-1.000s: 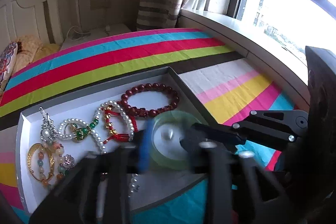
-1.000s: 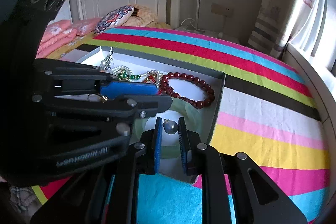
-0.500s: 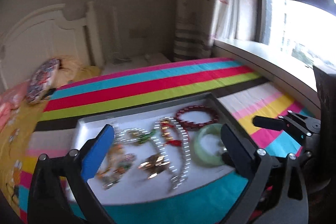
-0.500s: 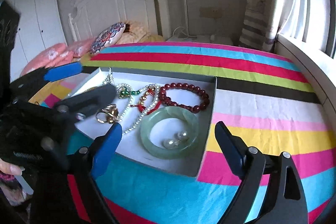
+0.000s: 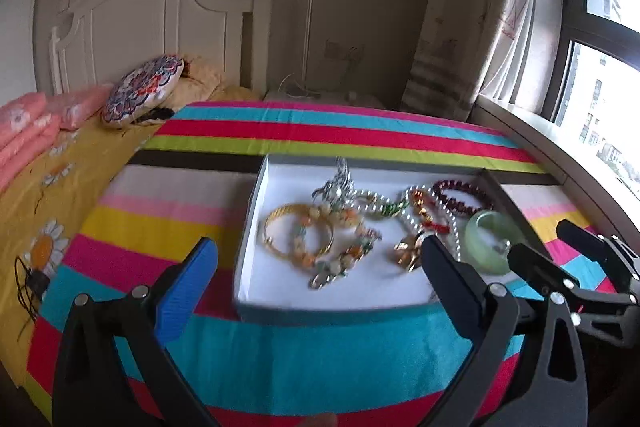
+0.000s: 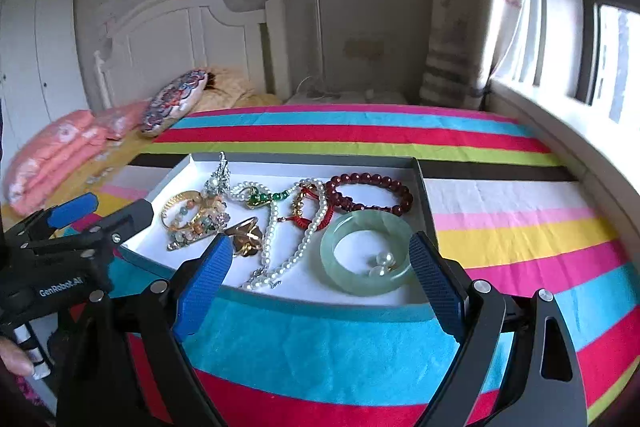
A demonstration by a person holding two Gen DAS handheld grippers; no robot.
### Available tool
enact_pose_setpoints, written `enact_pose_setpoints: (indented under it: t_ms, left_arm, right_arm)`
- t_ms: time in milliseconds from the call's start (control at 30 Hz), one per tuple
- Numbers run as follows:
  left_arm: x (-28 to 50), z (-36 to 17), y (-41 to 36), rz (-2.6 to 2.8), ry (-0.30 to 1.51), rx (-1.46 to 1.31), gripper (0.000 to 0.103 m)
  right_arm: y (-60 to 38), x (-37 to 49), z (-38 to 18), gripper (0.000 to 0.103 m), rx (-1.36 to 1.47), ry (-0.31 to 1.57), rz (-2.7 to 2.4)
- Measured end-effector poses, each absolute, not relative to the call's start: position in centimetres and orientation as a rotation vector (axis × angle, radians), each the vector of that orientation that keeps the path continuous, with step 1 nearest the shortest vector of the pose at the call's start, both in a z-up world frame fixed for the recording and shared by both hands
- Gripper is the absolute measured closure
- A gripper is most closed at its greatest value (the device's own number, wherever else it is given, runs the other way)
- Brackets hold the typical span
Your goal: Organize jewelry
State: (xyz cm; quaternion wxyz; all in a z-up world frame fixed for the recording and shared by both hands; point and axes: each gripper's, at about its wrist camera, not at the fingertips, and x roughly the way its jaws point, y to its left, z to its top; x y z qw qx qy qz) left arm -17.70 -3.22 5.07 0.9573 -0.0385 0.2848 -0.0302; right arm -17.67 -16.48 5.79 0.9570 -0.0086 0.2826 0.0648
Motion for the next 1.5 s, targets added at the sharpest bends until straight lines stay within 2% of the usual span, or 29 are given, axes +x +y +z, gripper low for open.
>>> enact_pose_setpoints:
  t_ms: [467, 1500]
  left_arm:
    - [-18.5, 4.2, -3.3, -0.026, 0.540, -0.065, 0.003]
    - [-18.5, 4.0, -3.7, -0.039, 0.535, -0.043, 0.003]
  right_arm:
    - [-16.6, -18.6, 5.7, 0.017, -0.049, 0.468, 0.027]
    - [-16.9, -18.0, 5.1, 0.017, -0.079, 0.532, 0.063]
